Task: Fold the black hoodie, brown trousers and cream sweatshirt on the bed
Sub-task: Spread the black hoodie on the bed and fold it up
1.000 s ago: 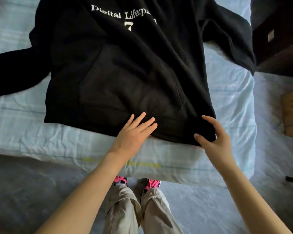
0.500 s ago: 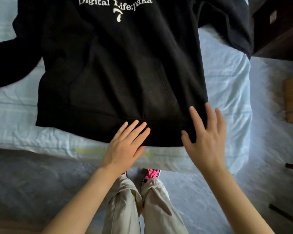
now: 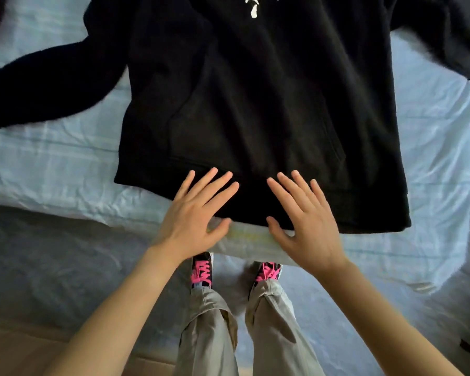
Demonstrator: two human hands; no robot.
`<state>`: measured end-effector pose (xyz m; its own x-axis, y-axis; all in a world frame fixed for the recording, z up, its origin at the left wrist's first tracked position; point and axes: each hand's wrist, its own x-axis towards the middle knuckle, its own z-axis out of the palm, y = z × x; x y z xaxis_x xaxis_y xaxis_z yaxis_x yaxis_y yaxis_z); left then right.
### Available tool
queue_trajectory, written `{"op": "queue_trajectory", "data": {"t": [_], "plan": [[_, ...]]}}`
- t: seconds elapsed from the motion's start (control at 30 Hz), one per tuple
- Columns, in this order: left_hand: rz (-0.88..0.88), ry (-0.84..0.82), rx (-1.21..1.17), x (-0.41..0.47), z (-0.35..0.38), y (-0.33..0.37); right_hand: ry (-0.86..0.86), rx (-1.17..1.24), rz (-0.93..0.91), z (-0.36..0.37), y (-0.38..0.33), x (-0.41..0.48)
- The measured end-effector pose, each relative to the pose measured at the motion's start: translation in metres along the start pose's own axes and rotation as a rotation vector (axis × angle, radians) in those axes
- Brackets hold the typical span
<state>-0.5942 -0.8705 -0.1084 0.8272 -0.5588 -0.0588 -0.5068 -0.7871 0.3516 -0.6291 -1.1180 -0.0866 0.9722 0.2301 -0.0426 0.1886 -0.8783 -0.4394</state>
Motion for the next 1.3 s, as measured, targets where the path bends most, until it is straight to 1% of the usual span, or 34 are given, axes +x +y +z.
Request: {"op": "queue_trajectory", "data": {"t": [0.1, 0.2, 0.33, 0.4, 0.47, 0.53, 0.6, 0.63, 0.7, 0.73, 0.77, 0.83, 0.9, 0.93, 1.0, 1.03, 1.07, 1.17, 1.23, 1.3], "plan": [[-0.059, 0.025, 0.018, -0.020, -0.023, -0.045, -0.021, 0.097, -0.067, 0.022, -0.047, 0.022], [-0.066, 0.049, 0.066, -0.020, -0.030, -0.073, -0.070, 0.093, -0.045, 0.047, -0.069, 0.035], [0.016, 0.030, 0.107, -0.012, -0.026, -0.093, 0.000, -0.059, -0.046, 0.067, -0.071, 0.037], [0.064, 0.047, 0.127, -0.010, -0.032, -0.095, 0.034, -0.098, -0.041, 0.066, -0.074, 0.039], [0.105, 0.114, 0.117, -0.014, -0.045, -0.093, 0.073, -0.067, -0.040, 0.058, -0.075, 0.040], [0.136, 0.199, 0.138, -0.029, -0.057, -0.089, 0.077, -0.046, -0.097, 0.045, -0.075, 0.029], [0.161, 0.258, 0.194, -0.055, -0.058, -0.082, 0.007, -0.049, -0.159, 0.034, -0.080, 0.012], [0.164, 0.253, 0.224, -0.067, -0.056, -0.077, -0.061, -0.047, -0.170, 0.034, -0.084, 0.005], [0.146, 0.163, 0.276, -0.087, -0.045, -0.068, -0.231, -0.078, -0.129, 0.040, -0.093, -0.003], [0.126, 0.109, 0.276, -0.091, -0.040, -0.066, -0.289, -0.100, -0.101, 0.044, -0.096, -0.004], [0.102, 0.066, 0.258, -0.093, -0.037, -0.065, -0.307, -0.118, -0.089, 0.046, -0.098, -0.003], [0.080, 0.040, 0.172, -0.087, -0.037, -0.070, -0.243, -0.100, -0.066, 0.041, -0.100, 0.001], [0.066, 0.088, 0.051, -0.076, -0.042, -0.079, -0.151, -0.015, -0.013, 0.037, -0.105, 0.006], [0.015, 0.135, -0.018, -0.068, -0.046, -0.086, -0.116, 0.014, 0.002, 0.037, -0.111, 0.012], [-0.171, 0.222, -0.096, -0.044, -0.054, -0.105, -0.044, 0.025, 0.023, 0.044, -0.123, 0.035], [-0.260, 0.230, -0.085, -0.030, -0.056, -0.114, -0.015, 0.018, 0.040, 0.050, -0.129, 0.052], [-0.303, 0.208, -0.043, -0.017, -0.056, -0.123, 0.010, 0.008, 0.056, 0.058, -0.133, 0.072], [-0.238, 0.101, 0.138, -0.005, -0.038, -0.145, 0.074, -0.043, 0.117, 0.082, -0.139, 0.124], [-0.276, 0.049, 0.151, -0.011, -0.022, -0.156, 0.074, -0.092, 0.184, 0.100, -0.135, 0.140], [-0.313, 0.043, 0.125, -0.018, -0.012, -0.161, 0.047, -0.156, 0.208, 0.113, -0.129, 0.140]]}}
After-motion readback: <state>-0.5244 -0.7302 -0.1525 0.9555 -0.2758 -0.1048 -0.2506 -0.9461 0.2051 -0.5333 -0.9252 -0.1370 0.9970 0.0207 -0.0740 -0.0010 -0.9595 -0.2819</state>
